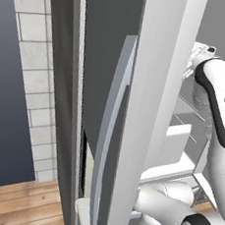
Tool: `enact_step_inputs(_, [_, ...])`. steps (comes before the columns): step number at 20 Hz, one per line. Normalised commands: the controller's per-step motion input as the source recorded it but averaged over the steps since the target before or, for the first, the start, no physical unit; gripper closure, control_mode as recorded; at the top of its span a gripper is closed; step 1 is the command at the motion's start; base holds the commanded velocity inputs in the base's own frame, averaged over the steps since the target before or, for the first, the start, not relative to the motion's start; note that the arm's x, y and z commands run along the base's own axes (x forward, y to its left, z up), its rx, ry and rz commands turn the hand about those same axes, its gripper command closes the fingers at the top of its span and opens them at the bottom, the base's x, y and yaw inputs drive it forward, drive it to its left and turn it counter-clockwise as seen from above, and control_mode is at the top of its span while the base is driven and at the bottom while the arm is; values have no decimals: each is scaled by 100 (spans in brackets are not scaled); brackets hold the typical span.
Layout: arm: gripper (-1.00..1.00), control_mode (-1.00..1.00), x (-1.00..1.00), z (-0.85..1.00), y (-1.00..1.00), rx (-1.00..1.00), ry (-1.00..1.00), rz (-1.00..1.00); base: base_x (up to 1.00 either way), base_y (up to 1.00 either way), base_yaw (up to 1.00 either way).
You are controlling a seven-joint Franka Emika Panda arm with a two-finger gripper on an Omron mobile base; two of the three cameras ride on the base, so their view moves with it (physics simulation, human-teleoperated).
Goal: Place the condiment bottle and mustard from the counter to the top shelf of the fridge. If the existing items in the fridge are on the top shelf, move them to other shelves.
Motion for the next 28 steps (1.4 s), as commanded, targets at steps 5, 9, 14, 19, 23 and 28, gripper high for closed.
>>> enact_step_inputs(5, [-100, -100, -100, 0, -47, -2, 6, -9, 0, 0, 0])
enact_step_inputs(9, [-100, -100, -100, -16, -66, -18, 26, -4, 0, 0, 0])
enact_step_inputs(14, [-100, -100, -100, -67, -54, -32, 41, 0, 0, 0, 0])
enact_step_inputs(19, [-100, -100, -100, -99, -19, -43, 54, 0, 0, 0, 0])
enact_step_inputs(23, [-100, -100, -57, -24, 43, -29, 18, 0, 0, 0, 0])
enact_step_inputs(28, [-100, -100, 0, 1, 12, -3, 0, 0, 0, 0, 0])
